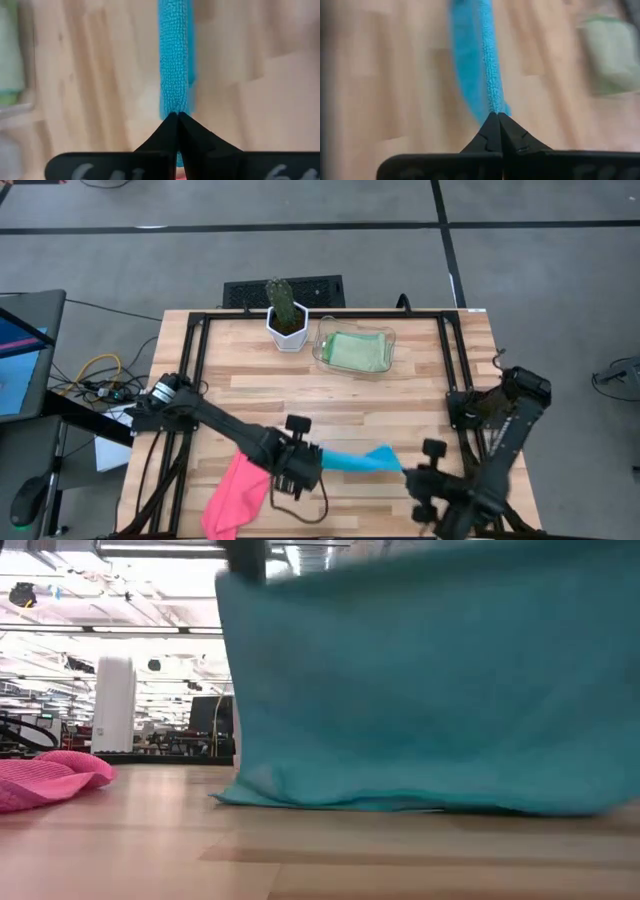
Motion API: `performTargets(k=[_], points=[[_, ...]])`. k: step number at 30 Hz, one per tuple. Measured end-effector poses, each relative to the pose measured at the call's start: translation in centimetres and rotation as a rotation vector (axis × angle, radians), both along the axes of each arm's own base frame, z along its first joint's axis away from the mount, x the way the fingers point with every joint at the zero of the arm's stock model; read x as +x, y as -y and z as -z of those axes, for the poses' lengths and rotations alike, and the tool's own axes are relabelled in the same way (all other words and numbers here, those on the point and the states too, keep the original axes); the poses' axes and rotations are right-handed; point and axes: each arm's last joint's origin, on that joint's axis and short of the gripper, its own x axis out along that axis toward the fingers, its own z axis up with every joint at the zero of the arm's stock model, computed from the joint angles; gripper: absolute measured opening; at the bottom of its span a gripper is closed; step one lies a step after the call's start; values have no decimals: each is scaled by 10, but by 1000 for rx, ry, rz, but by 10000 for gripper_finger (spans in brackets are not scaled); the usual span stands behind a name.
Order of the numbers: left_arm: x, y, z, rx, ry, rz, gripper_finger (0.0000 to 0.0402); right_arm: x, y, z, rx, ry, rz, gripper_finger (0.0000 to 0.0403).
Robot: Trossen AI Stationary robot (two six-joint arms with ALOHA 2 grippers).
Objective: Fold microfiber towels
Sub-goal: Fold the blue towel on the table
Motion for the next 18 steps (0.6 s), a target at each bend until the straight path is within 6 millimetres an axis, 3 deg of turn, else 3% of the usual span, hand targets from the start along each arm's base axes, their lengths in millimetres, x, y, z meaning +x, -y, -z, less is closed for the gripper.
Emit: performTargets(k=[6, 10, 14, 18], points=[[-24, 48, -67, -138, 196, 74, 0, -28, -34, -49, 214, 145, -93, 4], [-36, 58, -92, -81, 305, 97, 0, -33, -31, -55, 184, 177, -73, 4], [-30, 40, -80, -42, 222, 22, 0, -18, -10, -37, 83, 104, 50, 4], [-14, 18, -32, -3, 37, 3, 0, 4, 10, -4, 0, 3, 121, 4]])
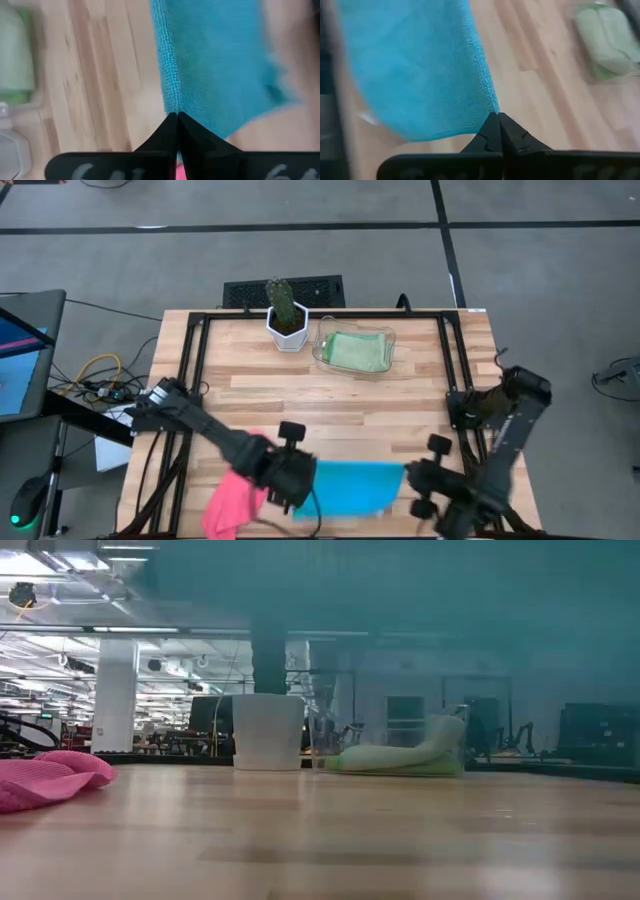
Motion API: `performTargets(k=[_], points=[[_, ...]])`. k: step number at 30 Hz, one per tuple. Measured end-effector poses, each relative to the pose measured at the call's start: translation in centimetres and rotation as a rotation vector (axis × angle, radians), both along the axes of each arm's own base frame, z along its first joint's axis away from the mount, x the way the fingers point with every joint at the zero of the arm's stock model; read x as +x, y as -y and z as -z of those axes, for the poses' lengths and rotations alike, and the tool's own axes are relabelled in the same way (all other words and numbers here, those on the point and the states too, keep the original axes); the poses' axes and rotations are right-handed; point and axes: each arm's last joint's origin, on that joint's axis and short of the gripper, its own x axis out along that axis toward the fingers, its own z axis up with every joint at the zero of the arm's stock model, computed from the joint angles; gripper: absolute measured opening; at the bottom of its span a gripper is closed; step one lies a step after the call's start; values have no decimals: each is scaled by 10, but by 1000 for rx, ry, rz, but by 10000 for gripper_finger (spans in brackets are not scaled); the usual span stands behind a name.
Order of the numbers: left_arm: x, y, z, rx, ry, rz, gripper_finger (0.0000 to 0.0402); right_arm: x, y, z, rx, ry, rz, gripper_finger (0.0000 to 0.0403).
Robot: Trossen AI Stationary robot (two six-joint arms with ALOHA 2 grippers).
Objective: Fold microfiber towels
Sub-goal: Fold the blue towel on the table
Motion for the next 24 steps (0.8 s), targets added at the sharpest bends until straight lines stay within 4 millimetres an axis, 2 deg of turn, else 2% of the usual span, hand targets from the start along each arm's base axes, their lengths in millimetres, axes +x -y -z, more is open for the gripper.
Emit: performTargets(k=[6, 10, 17, 24], points=[[19, -39, 79, 25, -130, 22, 0, 31, 38, 58, -80, -130, 28, 4], [19, -67, 112, 66, -182, -21, 0, 45, 64, 81, -132, -195, 37, 4], [21, -95, 136, 95, -188, -54, 0, 55, 95, 99, -186, -279, 65, 29], [26, -119, 136, 178, -169, -147, 21, 58, 115, 107, -233, -301, 117, 70]])
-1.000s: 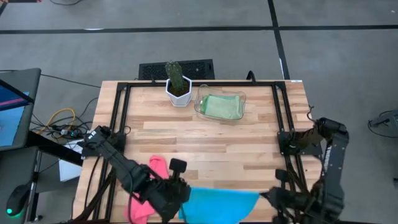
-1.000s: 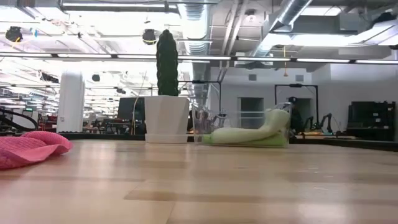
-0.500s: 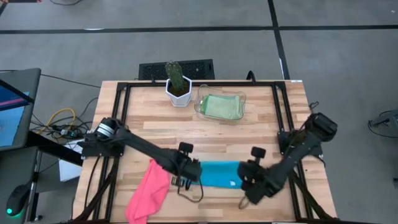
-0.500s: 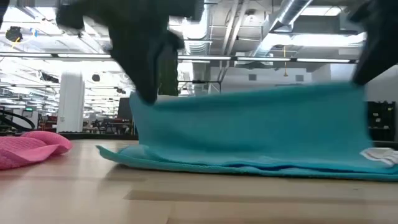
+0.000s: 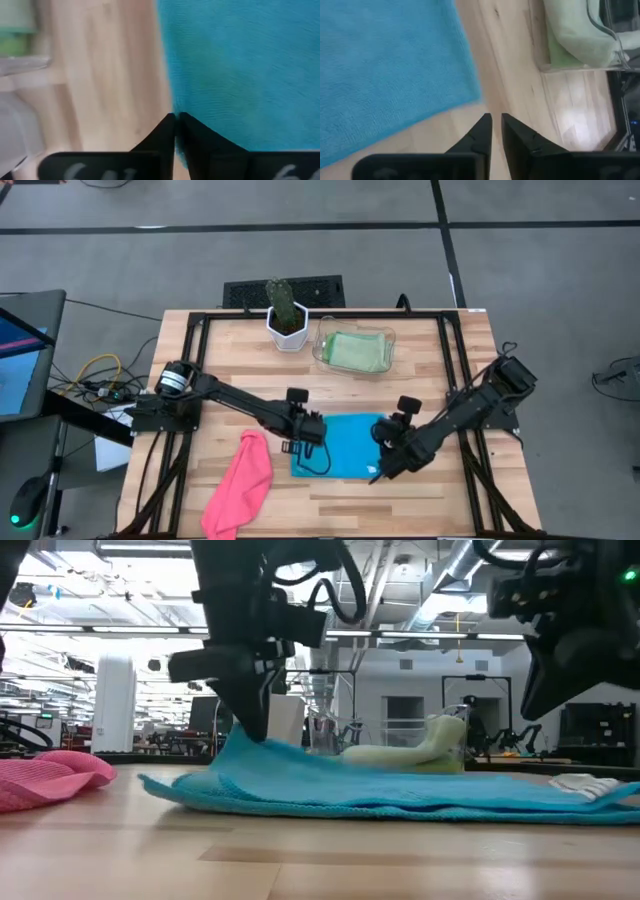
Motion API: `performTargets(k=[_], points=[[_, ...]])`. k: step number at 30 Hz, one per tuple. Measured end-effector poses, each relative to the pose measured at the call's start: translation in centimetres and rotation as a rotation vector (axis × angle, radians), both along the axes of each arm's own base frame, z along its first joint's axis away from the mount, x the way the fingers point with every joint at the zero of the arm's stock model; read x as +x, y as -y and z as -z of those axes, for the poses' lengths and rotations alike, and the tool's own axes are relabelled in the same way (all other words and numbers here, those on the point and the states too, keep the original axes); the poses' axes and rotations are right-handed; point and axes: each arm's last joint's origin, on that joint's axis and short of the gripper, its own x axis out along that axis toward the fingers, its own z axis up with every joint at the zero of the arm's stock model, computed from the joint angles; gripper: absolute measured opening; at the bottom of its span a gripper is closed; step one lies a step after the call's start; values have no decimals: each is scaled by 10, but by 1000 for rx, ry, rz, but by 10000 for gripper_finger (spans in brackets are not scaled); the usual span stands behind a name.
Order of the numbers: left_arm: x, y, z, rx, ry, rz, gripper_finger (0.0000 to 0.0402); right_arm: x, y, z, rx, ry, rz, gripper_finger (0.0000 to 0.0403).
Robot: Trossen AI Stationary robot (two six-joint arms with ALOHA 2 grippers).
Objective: Fold microfiber towels
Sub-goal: Fold the blue towel on the table
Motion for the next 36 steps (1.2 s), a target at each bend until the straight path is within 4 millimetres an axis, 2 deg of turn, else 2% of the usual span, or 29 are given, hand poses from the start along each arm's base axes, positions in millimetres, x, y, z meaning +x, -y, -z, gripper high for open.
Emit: performTargets(k=[4, 6, 8, 12, 16, 20, 24, 28, 32, 36], points=[[2, -7, -1, 18, 17, -23, 60, 0, 5, 2, -28, 12, 17, 93], [3, -8, -1, 26, 21, -26, 81, 0, 2, 0, -46, 71, 14, 103], [2, -8, -1, 25, 20, -27, 100, 0, -9, -7, -35, 211, -12, 110], [-1, 2, -6, -9, 94, -118, 116, -4, -46, -15, 39, 533, -144, 112], [1, 43, -13, -151, 376, -24, 100, -18, -72, 3, 61, 706, -260, 103], [-9, 73, 0, -216, 588, 86, 59, -27, -74, 34, 73, 777, -280, 88], [-23, 80, 26, -278, 656, 59, 11, -25, -73, 51, 103, 823, -304, 67], [-40, 84, 47, -340, 654, -3, 5, -19, -74, 60, 138, 814, -351, 40], [-52, 96, 52, -383, 638, -27, 1, -13, -72, 69, 146, 782, -356, 13], [-62, 109, 54, -401, 607, -13, 0, -9, -66, 86, 174, 726, -340, 13]])
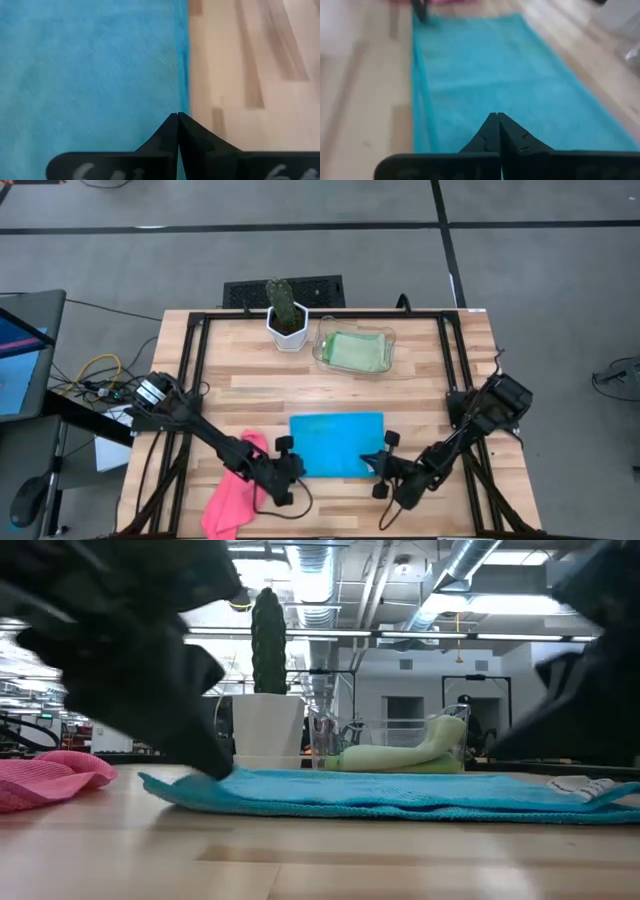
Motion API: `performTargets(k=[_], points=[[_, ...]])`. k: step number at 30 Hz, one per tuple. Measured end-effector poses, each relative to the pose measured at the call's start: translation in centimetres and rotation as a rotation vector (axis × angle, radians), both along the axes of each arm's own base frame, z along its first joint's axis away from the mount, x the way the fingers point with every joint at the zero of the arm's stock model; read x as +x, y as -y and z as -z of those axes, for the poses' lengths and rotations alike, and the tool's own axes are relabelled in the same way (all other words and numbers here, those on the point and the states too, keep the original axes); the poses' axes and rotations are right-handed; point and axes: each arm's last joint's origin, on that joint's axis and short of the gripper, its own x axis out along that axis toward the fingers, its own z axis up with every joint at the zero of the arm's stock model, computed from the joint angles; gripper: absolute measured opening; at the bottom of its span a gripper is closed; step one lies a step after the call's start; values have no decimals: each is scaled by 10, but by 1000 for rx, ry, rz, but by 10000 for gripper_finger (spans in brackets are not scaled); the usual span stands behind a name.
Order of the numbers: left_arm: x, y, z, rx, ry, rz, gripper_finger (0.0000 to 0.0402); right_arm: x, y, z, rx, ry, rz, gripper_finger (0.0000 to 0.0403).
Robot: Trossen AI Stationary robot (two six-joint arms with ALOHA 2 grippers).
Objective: Fold microfiber towels
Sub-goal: Fold the blue towel on the table
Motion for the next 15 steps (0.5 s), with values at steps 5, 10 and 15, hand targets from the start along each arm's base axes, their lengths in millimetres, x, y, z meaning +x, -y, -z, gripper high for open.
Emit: performTargets(k=[5, 10, 15], points=[[-12, 6, 4, 9, -89, -27, 0, 2, 3, 17, 40, -32, 22, 29], [-21, 9, 7, -40, -153, -76, 0, 0, 0, 19, 48, -35, 15, 15], [-23, 19, -6, -49, -114, -68, 0, -1, -2, 16, 45, -29, -5, 13]])
